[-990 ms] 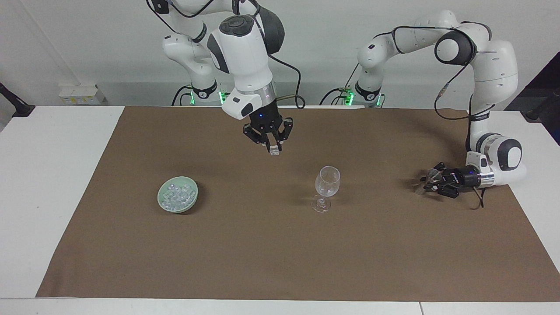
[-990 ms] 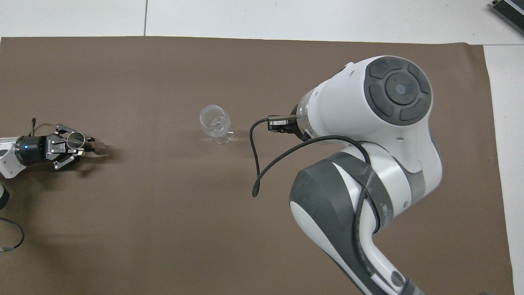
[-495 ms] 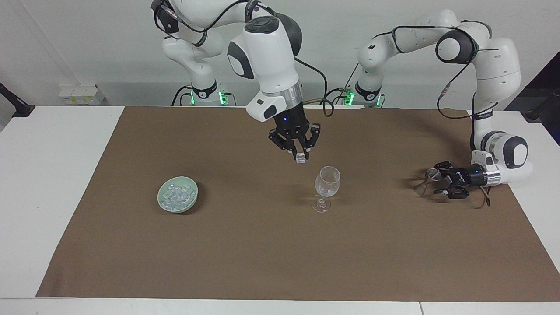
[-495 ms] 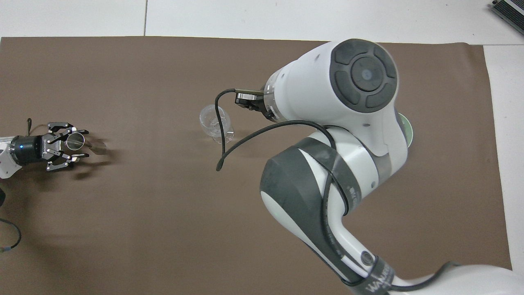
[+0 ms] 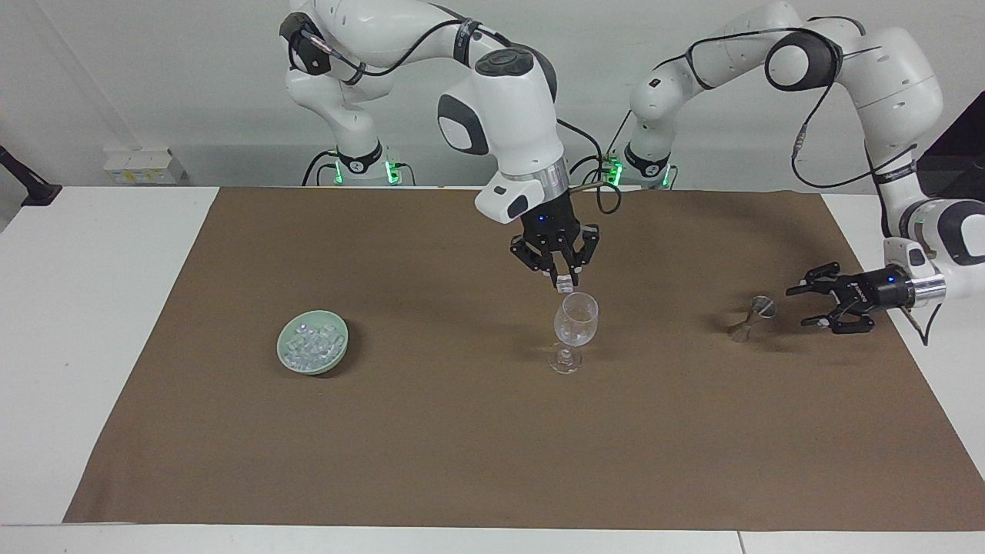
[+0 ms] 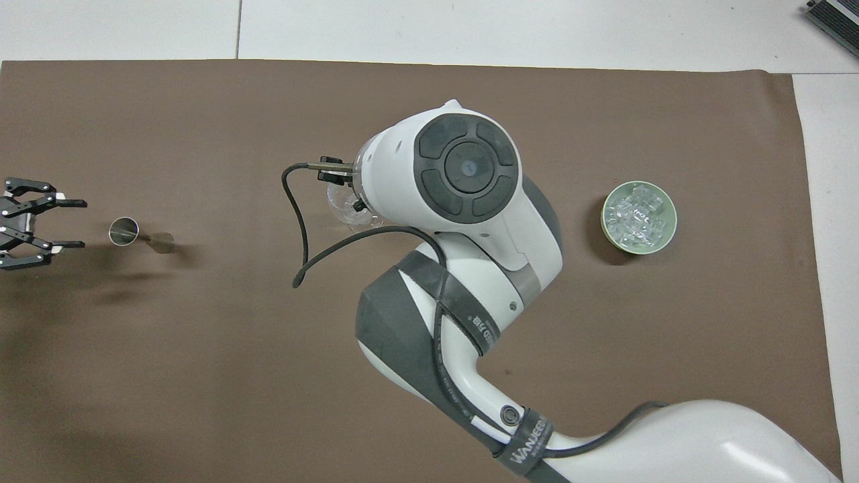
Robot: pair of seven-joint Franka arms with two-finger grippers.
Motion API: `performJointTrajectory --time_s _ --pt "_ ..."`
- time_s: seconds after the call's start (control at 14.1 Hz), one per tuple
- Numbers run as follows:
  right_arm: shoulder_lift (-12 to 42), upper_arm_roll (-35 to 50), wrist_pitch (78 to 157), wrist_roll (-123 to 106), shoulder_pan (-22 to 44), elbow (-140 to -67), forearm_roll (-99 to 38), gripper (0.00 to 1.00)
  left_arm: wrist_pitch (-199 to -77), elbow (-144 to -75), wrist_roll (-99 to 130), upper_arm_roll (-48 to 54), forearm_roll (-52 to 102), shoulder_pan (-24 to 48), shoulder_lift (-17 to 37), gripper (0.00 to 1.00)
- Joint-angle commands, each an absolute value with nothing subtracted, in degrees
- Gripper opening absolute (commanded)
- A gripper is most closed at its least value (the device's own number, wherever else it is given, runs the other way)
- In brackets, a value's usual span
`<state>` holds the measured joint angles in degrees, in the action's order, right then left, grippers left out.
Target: Pour wine and add ice with both arms
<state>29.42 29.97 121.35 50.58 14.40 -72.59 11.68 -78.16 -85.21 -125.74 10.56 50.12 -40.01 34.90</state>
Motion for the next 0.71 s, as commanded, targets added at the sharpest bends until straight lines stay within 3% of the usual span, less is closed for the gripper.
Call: performJointTrajectory --time_s 0.0,0.35,0.64 --pt "32.42 31.55 122.52 52.38 14.59 -70.32 14.06 0.00 -78.40 -86.05 -116.84 10.20 44.93 -38.59 26.74 0.69" --pt "34.37 31.64 123.93 54.49 15.38 -69.52 15.38 0.00 -84.98 -88.06 -92.86 10.20 34.12 -29.64 13.65 0.71" --pt "34.89 31.90 123.93 55.63 16.08 -69.70 16.08 0.00 -91.48 -89.82 -71.51 10.20 24.81 -20.94 8.88 0.77"
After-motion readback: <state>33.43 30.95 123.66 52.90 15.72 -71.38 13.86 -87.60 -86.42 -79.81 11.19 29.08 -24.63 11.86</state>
